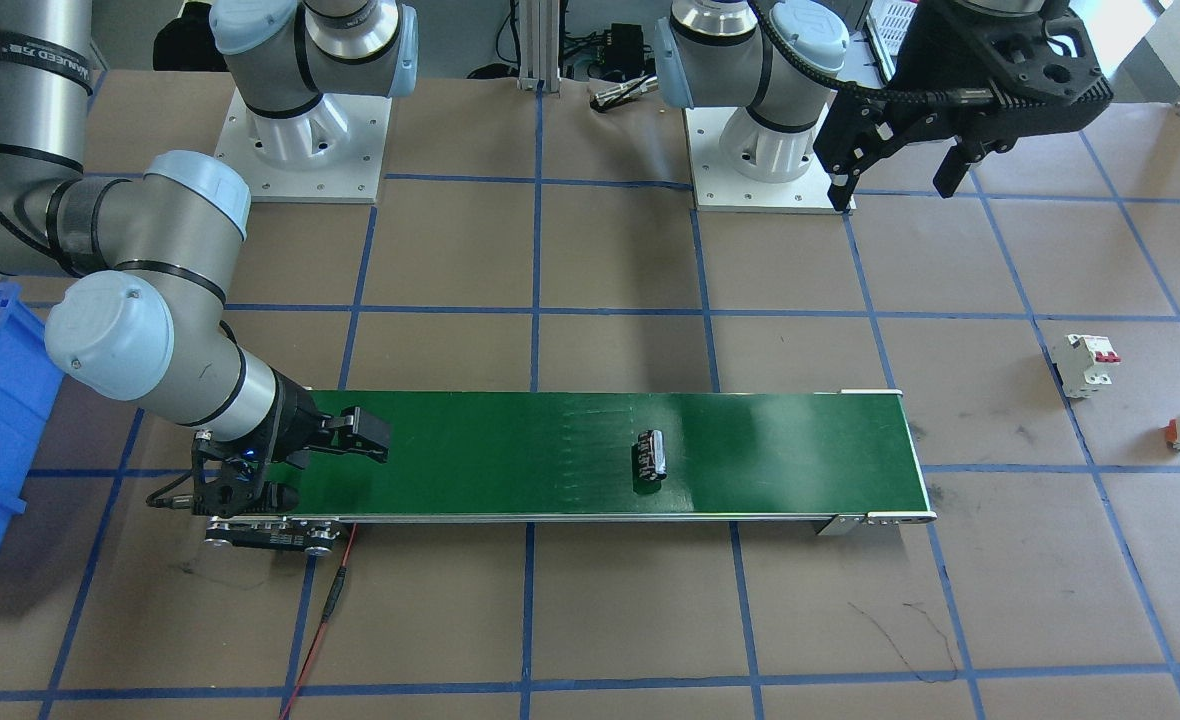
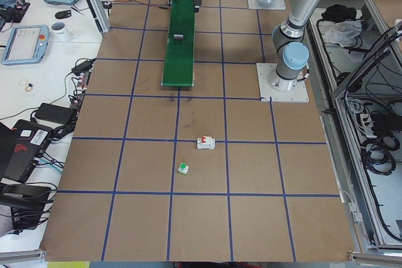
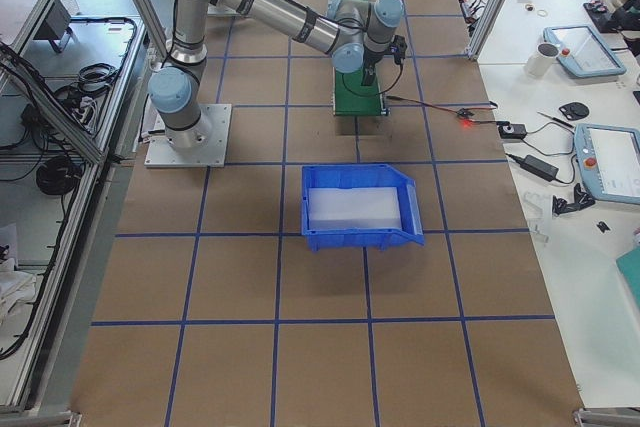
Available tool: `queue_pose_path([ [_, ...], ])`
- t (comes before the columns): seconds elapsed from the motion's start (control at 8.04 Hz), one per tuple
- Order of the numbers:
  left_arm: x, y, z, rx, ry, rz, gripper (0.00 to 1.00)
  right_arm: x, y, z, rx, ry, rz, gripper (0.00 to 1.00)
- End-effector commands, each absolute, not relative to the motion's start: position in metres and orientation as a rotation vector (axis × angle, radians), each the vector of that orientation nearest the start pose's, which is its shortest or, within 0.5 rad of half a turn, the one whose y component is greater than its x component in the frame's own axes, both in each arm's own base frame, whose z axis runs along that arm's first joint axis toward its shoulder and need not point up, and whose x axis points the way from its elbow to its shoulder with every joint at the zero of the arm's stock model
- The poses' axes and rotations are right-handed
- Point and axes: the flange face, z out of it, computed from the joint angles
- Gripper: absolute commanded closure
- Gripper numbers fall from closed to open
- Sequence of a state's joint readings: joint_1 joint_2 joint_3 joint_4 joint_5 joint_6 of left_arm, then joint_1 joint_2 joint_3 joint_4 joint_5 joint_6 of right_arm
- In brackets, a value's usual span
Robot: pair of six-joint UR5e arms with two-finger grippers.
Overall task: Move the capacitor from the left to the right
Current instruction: 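Raise the left gripper away as the belt carries the capacitor toward the right gripper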
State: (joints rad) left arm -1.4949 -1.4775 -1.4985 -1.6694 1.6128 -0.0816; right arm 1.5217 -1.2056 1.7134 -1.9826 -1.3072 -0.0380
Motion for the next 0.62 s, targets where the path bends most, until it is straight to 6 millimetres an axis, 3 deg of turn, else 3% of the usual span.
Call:
queue_pose_path([
  [0.0,-0.0944,-0.4682,0.5665,-0.246,3.085,-0.22,0.0,0.1306,-0.5917,0.2626,0.036,2.87,0.124,0.0],
  [0.5,-0.101,-0.4671,0.571,-0.24,3.124,-0.292,0.0,0.1305,-0.5925,0.2636,0.038,2.87,0.118,0.0],
])
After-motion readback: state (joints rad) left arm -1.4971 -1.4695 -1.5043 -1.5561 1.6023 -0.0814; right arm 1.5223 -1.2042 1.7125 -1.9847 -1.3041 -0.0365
